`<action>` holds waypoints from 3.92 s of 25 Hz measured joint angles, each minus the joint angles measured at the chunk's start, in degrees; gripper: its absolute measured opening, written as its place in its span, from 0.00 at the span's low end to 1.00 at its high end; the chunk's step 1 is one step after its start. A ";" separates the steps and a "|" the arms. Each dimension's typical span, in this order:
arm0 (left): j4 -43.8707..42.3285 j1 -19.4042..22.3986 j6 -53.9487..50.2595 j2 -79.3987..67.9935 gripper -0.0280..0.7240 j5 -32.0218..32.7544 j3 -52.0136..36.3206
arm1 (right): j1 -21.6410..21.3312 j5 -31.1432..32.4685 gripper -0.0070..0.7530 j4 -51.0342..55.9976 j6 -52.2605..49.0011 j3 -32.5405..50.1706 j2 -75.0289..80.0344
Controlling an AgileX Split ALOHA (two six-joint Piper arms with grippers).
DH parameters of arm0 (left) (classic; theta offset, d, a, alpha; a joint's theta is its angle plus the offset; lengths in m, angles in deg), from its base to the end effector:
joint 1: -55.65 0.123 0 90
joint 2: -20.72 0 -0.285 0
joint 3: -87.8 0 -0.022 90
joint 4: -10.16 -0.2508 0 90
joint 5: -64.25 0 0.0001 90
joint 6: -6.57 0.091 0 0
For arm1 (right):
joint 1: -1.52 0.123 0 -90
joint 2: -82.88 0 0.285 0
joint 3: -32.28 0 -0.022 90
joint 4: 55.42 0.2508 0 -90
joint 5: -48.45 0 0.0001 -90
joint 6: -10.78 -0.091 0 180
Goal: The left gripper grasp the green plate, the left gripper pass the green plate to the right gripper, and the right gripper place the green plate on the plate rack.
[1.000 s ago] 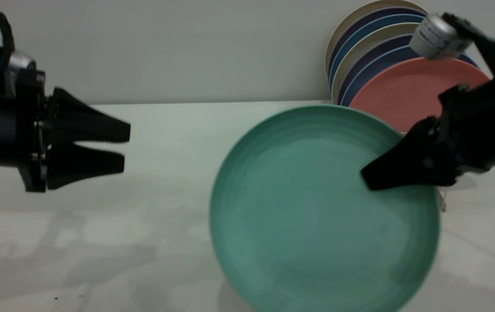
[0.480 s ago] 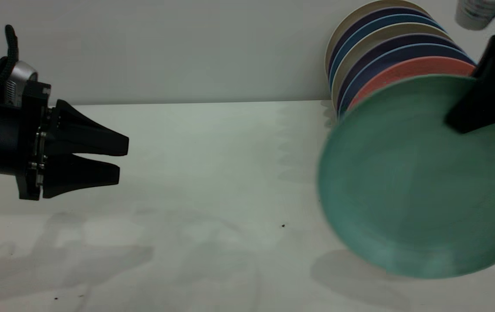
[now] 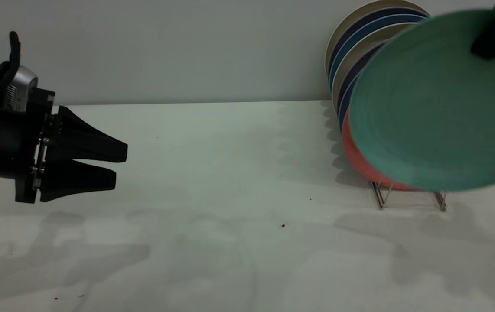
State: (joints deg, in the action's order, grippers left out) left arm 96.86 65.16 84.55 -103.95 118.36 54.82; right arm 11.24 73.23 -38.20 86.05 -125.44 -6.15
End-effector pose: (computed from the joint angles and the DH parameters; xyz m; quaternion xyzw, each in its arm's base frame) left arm 0.3023 -0.0240 0.0829 -0.0523 0.8816 -0.4445 0.1500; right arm 0.2991 0.0627 0.2630 -0.5466 0.7512 -0.1015 0.3558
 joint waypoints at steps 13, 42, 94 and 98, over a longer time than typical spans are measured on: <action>0.00 0.00 -0.17 0.00 0.72 -0.75 0.00 | 0.00 12.07 0.13 -7.70 -1.24 -17.15 7.05; 0.00 0.00 -0.17 0.00 0.72 -0.75 0.00 | 0.00 9.02 0.13 -10.21 2.23 -21.33 15.27; -67.96 0.00 -60.40 33.83 0.72 -11.89 8.75 | 0.00 44.35 0.44 -10.03 -69.33 -20.73 10.04; -75.94 0.00 -66.17 41.84 0.72 -3.86 8.75 | 0.00 44.77 0.44 -12.52 -69.33 -16.82 0.45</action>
State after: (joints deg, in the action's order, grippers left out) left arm 20.92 65.16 18.38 -62.11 114.50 63.57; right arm 11.24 118.00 -50.71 16.72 -142.26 -5.69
